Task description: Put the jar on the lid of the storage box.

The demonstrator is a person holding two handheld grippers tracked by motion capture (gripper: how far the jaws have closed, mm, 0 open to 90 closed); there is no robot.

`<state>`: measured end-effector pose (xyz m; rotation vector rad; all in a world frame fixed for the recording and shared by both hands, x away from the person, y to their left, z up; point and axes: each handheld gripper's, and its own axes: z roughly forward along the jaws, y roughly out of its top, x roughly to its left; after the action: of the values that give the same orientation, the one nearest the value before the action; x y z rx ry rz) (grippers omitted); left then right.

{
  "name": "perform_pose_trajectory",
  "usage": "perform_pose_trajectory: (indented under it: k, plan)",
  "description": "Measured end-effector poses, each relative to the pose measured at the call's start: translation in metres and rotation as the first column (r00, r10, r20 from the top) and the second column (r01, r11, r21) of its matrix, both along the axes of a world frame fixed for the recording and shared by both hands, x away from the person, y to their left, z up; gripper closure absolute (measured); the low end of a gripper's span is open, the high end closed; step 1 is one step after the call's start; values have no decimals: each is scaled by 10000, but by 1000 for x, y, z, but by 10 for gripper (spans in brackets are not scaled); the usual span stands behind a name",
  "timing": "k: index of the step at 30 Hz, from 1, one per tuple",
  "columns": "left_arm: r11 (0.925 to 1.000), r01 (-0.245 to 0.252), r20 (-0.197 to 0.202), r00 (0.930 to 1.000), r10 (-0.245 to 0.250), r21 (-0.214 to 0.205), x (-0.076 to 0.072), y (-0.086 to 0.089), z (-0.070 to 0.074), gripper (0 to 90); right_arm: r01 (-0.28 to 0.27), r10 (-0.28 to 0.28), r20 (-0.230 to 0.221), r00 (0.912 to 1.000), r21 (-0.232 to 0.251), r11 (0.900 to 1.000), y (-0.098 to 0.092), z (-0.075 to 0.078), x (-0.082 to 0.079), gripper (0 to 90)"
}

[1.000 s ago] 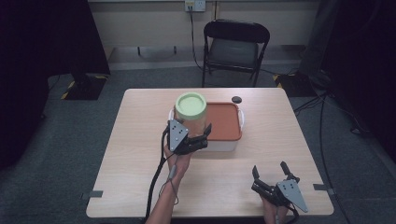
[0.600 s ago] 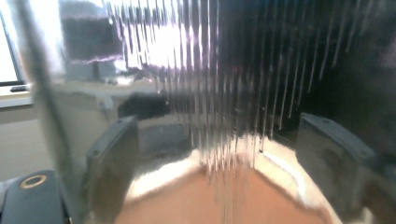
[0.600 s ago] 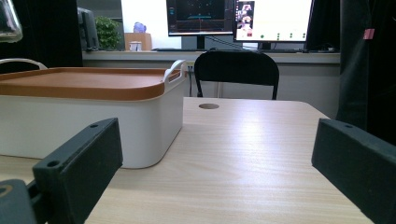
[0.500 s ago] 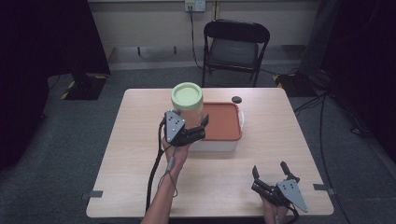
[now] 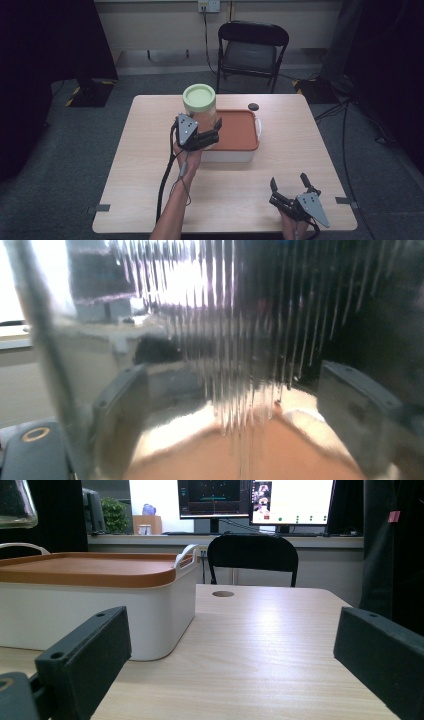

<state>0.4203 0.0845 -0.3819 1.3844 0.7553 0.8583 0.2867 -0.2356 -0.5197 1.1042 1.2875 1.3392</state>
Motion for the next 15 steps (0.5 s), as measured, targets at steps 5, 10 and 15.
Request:
perform_pose_trajectory:
  k: [5, 10, 15]
  plan:
    - [9998, -113, 153, 9998, 111, 160, 3, 1, 1, 114, -5, 5, 1, 10000, 0, 10000, 0, 0, 0, 10]
    - [9998, -216, -64, 9997, 216, 32, 8, 5, -1, 114, -11, 11, 2, 10000, -1, 10000, 0, 0, 0, 9]
    - [9995, -264, -91, 9996, 266, 199, 9, 2, -5, 114, 11, -11, -4, 10000, -3, 10000, 0, 0, 0, 11]
